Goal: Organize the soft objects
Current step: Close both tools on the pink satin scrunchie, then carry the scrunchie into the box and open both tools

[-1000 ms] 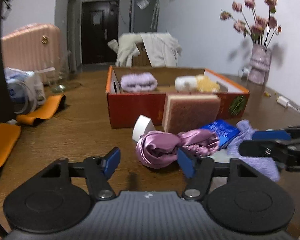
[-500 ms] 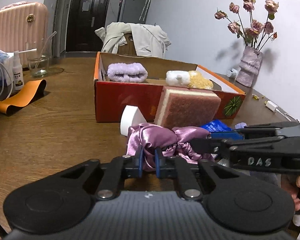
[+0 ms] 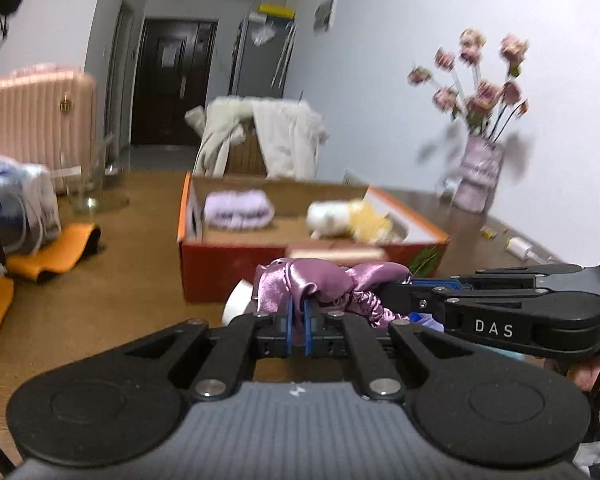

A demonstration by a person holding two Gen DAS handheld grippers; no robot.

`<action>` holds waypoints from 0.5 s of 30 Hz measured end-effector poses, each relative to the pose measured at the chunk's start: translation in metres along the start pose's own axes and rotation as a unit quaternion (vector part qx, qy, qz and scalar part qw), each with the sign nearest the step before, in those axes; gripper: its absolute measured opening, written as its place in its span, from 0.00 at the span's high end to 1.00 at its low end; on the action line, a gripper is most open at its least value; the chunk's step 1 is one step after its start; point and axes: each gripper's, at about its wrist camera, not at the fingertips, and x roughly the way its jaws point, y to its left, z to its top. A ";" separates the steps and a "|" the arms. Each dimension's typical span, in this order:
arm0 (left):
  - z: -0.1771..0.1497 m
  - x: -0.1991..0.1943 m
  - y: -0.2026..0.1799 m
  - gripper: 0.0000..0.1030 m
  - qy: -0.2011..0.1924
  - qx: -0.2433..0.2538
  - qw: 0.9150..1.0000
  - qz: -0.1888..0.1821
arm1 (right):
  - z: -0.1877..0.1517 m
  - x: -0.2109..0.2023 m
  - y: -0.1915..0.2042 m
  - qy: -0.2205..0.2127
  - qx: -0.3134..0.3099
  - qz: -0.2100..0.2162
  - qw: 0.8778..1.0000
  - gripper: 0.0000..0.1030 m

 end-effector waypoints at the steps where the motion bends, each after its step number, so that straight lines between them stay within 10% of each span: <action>1: 0.002 -0.009 -0.006 0.94 -0.010 0.004 1.000 -0.001 | 0.002 -0.010 0.001 -0.010 -0.002 -0.001 1.000 0.89; 15: -0.010 -0.087 -0.075 0.94 -0.062 0.033 0.997 -0.015 | -0.024 -0.124 0.004 -0.086 0.008 0.001 0.996 0.89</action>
